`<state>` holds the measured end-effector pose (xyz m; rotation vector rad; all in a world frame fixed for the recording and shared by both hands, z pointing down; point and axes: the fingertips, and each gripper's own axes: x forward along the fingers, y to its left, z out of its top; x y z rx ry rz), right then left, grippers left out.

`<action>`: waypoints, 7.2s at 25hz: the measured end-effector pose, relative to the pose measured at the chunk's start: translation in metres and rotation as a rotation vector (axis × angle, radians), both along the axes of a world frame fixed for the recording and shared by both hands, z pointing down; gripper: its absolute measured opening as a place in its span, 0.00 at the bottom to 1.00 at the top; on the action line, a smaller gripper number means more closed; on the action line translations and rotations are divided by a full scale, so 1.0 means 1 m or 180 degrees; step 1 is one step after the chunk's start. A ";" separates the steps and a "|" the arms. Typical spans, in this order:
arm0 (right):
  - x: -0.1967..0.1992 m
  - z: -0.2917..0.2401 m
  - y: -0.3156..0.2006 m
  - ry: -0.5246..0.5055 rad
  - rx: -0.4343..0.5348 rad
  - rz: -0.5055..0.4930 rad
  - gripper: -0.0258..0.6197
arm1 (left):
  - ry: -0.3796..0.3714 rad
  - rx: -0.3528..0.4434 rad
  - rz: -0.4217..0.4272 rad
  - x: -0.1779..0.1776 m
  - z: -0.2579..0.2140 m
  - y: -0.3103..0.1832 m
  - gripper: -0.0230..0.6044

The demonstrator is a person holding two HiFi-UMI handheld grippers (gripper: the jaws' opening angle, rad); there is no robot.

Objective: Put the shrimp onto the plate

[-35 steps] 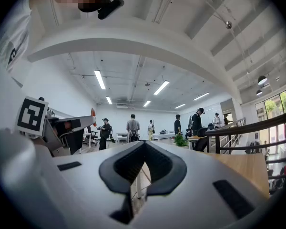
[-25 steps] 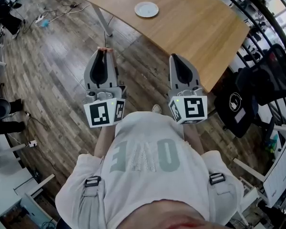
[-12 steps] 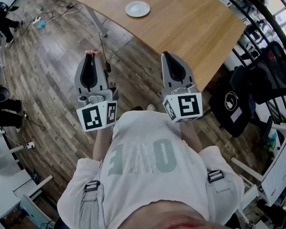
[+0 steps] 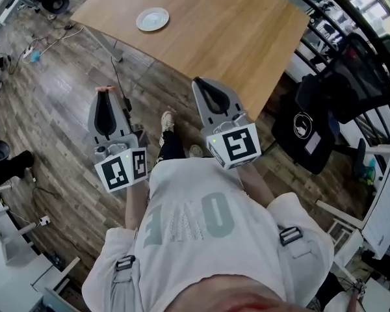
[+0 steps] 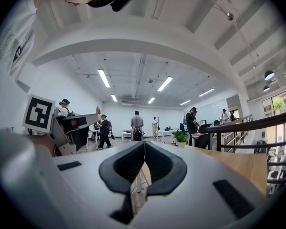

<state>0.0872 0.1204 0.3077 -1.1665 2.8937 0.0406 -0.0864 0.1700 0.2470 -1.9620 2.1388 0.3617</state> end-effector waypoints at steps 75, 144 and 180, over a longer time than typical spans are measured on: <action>-0.126 0.002 -0.364 0.0115 -0.0158 0.0643 0.07 | -0.0154 -0.0703 0.1117 -0.092 0.043 -0.419 0.13; -0.113 0.070 -0.387 0.0205 -0.0804 0.0593 0.07 | -0.0551 -0.4145 0.1739 -0.028 0.334 -0.492 0.18; -0.154 -0.011 -0.352 0.0090 0.0016 0.0466 0.07 | -0.0422 -0.1059 0.1916 -0.025 0.040 -0.433 0.05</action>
